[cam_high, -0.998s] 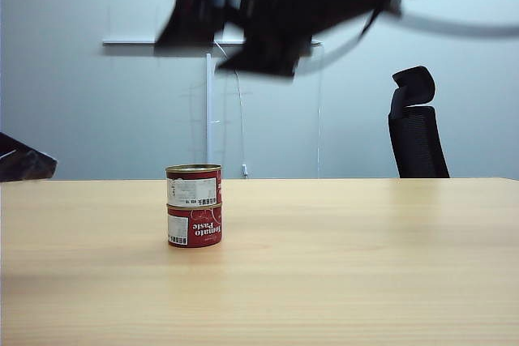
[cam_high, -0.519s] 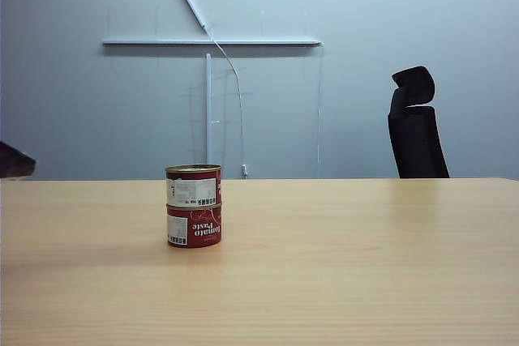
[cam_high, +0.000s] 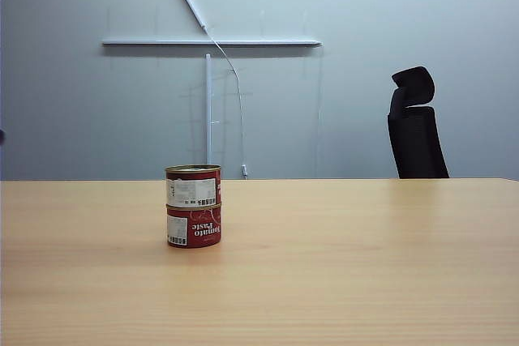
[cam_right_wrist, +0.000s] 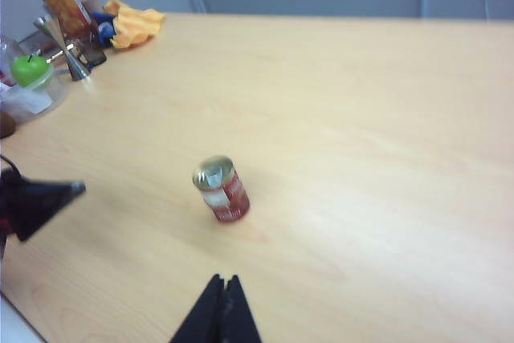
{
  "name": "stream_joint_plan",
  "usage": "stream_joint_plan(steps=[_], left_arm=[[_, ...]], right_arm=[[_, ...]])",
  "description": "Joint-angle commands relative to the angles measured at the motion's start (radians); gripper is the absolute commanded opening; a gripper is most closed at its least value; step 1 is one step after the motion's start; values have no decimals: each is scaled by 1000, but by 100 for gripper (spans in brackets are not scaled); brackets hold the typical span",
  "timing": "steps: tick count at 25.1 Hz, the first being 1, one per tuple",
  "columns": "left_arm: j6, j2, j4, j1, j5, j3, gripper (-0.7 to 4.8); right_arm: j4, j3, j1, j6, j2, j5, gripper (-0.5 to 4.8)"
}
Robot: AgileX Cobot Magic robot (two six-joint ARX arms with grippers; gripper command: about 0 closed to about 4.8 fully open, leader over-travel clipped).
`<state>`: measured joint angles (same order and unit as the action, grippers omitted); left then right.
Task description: Stack a can of tomatoes on the right onto the can of tomatoes on the left.
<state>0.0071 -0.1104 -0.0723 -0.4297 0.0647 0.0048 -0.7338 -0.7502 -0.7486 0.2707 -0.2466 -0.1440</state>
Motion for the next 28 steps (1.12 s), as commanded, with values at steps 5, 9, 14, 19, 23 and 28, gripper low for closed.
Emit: stream_joint_plan(steps=[5, 9, 14, 19, 23, 28], left_arm=[[0, 94, 6, 176, 0, 4, -4], [0, 105, 13, 242, 7, 4, -4], [0, 105, 6, 323, -4, 4, -4], [0, 105, 6, 383, -2, 4, -4], [0, 105, 6, 405, 1, 4, -4], [0, 105, 6, 412, 3, 4, -4]], right_arm=[[-64, 134, 4, 97, 247, -211, -9], [-43, 143, 8, 82, 223, -285, -9], [-9, 173, 8, 50, 220, -375, -9], [29, 202, 7, 13, 220, -401, -9], [37, 210, 7, 13, 221, -402, -9], [74, 210, 7, -18, 223, -402, -9]])
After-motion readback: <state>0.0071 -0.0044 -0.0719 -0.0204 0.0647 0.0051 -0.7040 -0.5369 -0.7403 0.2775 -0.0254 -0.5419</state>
